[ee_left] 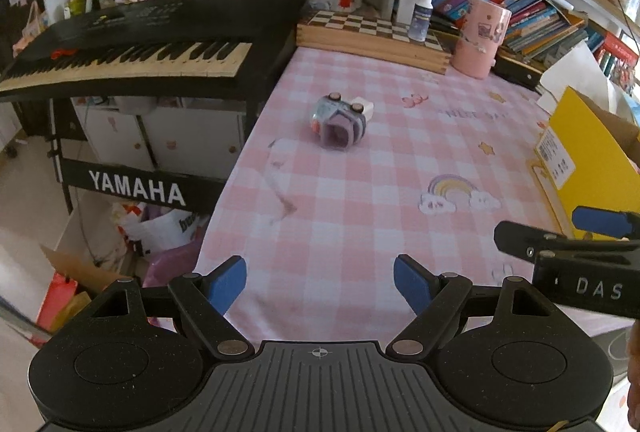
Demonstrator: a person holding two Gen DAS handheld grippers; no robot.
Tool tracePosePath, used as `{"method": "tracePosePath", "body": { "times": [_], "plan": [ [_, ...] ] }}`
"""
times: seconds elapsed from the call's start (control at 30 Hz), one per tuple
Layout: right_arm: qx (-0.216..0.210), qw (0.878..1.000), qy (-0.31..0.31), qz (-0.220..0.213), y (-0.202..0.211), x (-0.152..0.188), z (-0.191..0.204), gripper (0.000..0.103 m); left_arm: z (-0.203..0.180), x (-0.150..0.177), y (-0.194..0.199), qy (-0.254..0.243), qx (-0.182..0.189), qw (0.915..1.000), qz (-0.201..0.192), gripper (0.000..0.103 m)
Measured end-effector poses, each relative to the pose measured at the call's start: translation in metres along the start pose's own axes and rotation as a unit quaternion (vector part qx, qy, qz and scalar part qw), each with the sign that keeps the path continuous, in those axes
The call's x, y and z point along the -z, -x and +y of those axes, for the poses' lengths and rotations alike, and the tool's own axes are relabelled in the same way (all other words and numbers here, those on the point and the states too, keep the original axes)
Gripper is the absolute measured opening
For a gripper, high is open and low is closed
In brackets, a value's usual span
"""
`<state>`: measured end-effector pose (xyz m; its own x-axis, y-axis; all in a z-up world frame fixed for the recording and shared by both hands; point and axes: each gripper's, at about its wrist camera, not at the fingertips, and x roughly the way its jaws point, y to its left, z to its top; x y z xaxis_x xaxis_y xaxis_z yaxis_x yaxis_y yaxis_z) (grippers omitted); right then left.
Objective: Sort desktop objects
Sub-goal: 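Move both tools toward the grey toy car and white charger plug, then close the left tool on the grey toy car while the right tool grasps the white plug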
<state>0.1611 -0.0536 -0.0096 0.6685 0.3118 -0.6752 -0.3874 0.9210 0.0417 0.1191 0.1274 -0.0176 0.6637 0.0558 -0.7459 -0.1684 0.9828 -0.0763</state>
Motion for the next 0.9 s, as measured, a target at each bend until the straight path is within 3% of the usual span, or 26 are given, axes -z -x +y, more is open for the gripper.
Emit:
{"method": "tracePosePath", "body": {
  "times": [0.63, 0.9],
  "plan": [
    [0.001, 0.999, -0.027, -0.027, -0.073, -0.081, -0.046, 0.092, -0.021, -0.084, -0.095, -0.007, -0.014, 0.9991, -0.04, 0.083],
    [-0.012, 1.0, -0.009, -0.022, -0.098, -0.1, -0.051, 0.092, -0.028, -0.1, -0.15, -0.027, -0.03, 0.9988, -0.027, 0.082]
  ]
}}
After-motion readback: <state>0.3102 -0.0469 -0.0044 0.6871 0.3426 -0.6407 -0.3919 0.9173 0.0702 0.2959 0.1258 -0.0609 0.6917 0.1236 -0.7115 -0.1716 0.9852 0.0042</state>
